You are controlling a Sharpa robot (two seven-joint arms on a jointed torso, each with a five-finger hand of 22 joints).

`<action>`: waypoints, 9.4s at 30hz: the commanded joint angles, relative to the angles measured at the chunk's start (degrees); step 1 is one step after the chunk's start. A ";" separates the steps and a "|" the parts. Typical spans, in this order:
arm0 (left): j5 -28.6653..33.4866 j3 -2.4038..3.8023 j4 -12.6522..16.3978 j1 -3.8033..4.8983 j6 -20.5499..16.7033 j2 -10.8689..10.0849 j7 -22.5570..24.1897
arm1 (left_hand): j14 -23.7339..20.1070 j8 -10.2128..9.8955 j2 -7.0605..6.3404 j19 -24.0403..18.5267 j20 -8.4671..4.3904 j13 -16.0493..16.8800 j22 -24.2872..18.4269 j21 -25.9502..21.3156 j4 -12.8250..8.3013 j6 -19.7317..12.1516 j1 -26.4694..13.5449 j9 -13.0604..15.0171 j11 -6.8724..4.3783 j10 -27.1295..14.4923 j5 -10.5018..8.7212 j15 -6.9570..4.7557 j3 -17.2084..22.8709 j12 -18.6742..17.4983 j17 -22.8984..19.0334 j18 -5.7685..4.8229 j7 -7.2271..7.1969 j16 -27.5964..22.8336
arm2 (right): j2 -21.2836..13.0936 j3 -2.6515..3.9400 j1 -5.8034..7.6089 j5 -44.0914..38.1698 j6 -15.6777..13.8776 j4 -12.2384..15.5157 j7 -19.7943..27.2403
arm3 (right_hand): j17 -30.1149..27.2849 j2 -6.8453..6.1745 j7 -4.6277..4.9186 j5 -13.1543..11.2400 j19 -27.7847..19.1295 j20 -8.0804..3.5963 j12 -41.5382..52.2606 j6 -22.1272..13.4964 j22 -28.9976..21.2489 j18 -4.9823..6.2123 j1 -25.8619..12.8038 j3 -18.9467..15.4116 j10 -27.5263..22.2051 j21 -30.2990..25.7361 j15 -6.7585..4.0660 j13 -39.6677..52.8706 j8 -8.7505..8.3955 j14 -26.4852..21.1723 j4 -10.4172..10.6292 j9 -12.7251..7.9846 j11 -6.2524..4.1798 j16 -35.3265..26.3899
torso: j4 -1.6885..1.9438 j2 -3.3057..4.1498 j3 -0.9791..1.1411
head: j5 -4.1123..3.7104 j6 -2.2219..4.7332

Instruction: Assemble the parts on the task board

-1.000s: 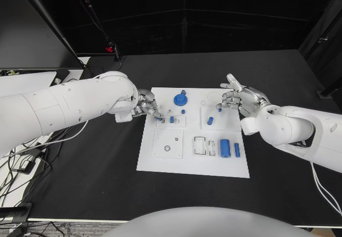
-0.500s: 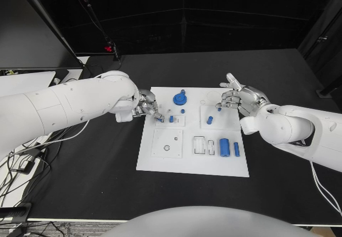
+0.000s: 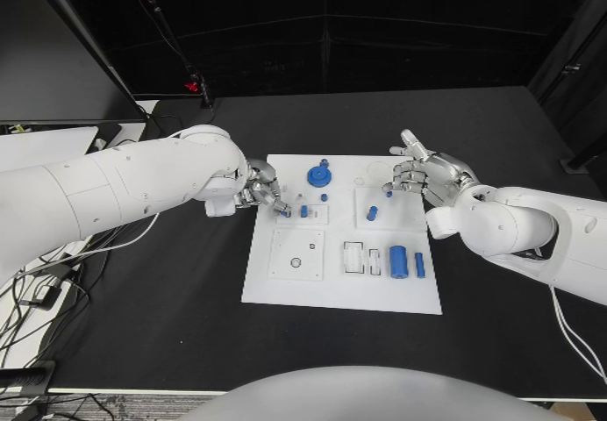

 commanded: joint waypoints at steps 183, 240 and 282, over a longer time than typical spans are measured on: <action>-47.98 -0.02 -9.41 -6.60 -37.12 8.74 40.09 | 4.25 -23.19 -11.57 2.12 4.34 -71.36 13.72 -1.48 -0.88 -0.60 18.94 -49.93 6.28 -35.04 -24.71 4.38 5.33 -73.76 11.74 0.68 5.37 -0.51 | 1.26 0.17 3.20 -4.90 -1.04 0.38 6.34 | 17.90 1.30 6.11 2.31 3.02 -0.65 3.65 -1.01 13.01 1.14 1.28 -0.93 -0.03 22.82 -0.88 -5.04 3.17 20.41 0.13 -2.76 -0.62 18.45 | -0.04 0.02 -0.02 | -0.80 2.39; -53.92 0.00 -12.54 -6.98 -35.85 11.57 38.29 | 5.12 -22.52 -10.66 4.41 3.35 -71.45 14.52 0.19 -0.52 4.94 20.27 -50.52 5.10 -29.10 -26.84 3.26 12.36 -74.14 13.30 0.07 4.20 -0.26 | 1.43 0.14 3.17 -4.70 -0.42 0.00 5.94 | 17.43 1.35 6.14 2.33 2.88 -0.61 3.56 -1.01 12.87 1.14 1.27 -0.92 0.02 22.72 -0.84 -5.39 3.18 20.00 0.13 -2.76 -0.59 18.23 | 0.02 0.00 0.04 | -0.96 1.77; -51.66 0.06 -6.83 -4.30 -48.18 6.57 40.16 | 5.16 -21.76 -9.63 5.73 3.38 -71.60 15.00 1.22 -0.34 9.73 18.68 -50.02 4.65 -22.91 -28.86 3.56 13.85 -76.20 13.25 -0.30 3.64 -0.28 | 1.34 0.12 3.14 -4.54 -0.28 -0.49 5.14 | 16.88 1.43 6.14 2.47 2.80 -0.59 3.51 -1.00 12.79 1.14 1.37 -0.84 0.07 22.67 -0.82 -5.63 3.19 19.50 0.08 -2.76 -0.57 18.07 | 0.14 -0.03 0.03 | -0.73 1.96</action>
